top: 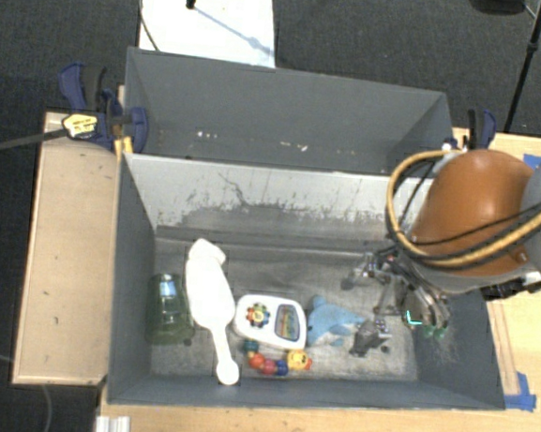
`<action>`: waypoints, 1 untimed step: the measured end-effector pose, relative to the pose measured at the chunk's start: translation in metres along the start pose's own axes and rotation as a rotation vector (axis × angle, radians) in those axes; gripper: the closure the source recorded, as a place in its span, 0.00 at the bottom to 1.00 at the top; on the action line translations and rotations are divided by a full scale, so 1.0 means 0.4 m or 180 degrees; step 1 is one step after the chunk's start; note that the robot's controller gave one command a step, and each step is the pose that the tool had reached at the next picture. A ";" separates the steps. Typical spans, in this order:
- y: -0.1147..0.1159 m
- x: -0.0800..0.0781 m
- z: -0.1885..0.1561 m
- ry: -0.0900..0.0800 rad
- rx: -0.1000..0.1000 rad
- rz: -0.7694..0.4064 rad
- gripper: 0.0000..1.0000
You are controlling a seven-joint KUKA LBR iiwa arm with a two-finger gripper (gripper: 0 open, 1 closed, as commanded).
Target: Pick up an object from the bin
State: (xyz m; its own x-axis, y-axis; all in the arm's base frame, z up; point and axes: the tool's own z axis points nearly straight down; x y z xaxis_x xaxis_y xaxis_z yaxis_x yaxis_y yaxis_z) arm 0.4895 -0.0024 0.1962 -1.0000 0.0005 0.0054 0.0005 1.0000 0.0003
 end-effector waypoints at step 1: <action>0.000 -0.004 -0.009 -0.0026 0.0000 0.0000 0.00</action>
Offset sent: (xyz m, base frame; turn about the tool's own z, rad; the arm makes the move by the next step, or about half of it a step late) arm -0.0068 -0.0211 -0.1262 -0.0585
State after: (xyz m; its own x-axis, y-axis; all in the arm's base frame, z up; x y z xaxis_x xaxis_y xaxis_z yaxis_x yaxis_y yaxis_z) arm 0.4913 -0.0024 0.1998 -1.0000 0.0006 -0.0029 0.0006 1.0000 0.0003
